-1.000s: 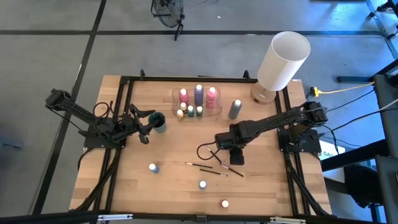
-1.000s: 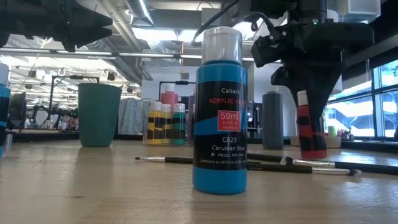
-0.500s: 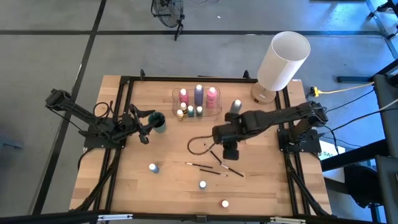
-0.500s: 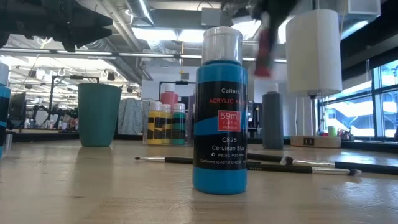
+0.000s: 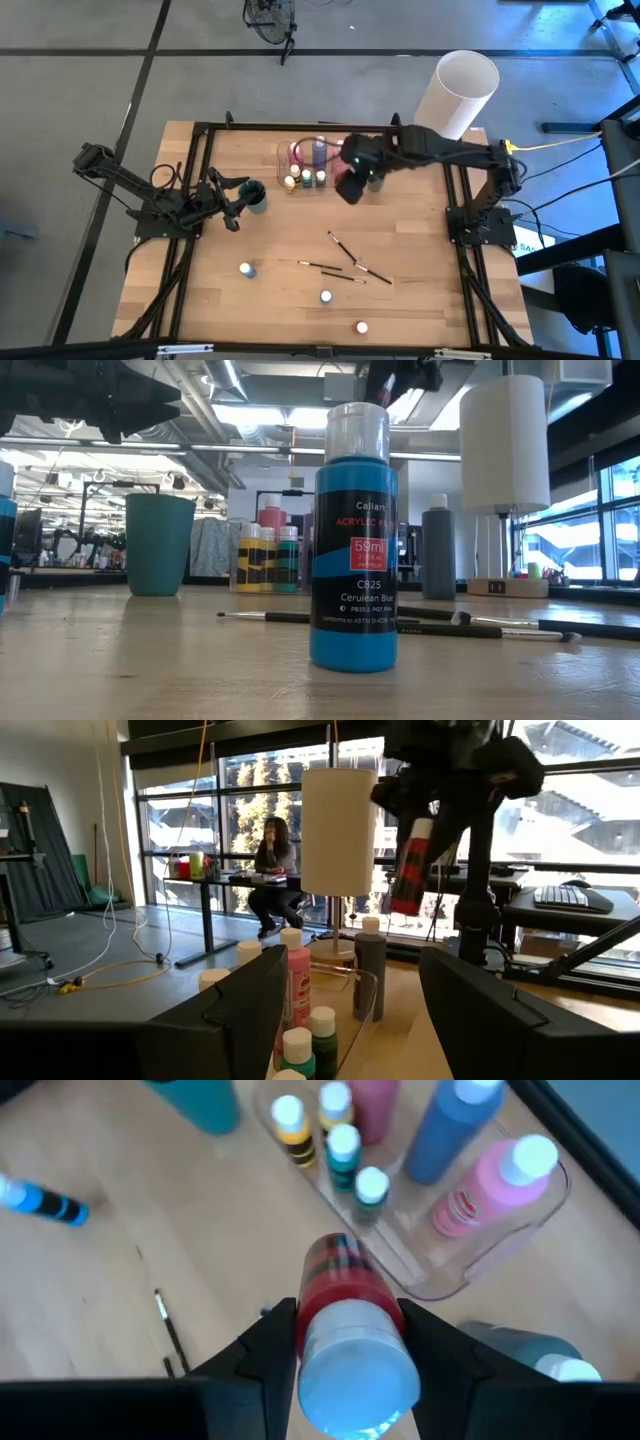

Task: Pick & Place Paint Supplies
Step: Put the red paint bottle into the transparent bin

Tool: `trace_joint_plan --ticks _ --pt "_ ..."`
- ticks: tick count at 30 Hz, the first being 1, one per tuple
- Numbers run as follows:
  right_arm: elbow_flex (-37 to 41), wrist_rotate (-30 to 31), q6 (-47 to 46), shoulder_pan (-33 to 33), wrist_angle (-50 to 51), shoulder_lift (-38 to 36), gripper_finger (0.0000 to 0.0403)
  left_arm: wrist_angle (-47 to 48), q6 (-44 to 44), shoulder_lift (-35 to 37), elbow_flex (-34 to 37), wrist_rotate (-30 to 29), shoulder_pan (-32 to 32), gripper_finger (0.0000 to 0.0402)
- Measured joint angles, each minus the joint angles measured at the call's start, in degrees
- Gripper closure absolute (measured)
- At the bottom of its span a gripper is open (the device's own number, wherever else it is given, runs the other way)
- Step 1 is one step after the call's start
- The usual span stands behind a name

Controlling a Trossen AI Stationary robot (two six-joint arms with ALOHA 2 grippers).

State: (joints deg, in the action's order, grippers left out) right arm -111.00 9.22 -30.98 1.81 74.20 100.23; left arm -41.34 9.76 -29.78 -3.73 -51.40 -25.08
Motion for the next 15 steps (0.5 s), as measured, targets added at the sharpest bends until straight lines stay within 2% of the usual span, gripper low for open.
trace_joint_plan --ticks 9,15 --pt "0.00 -3.85 0.12 8.22 -1.36 4.49 0.0257 0.00 0.00 0.02 0.00 0.00 0.01 0.0178" --pt "0.02 -6.29 4.96 12.04 -4.70 7.35 0.0257 0.00 0.00 0.02 0.00 -0.02 0.02 0.0178"
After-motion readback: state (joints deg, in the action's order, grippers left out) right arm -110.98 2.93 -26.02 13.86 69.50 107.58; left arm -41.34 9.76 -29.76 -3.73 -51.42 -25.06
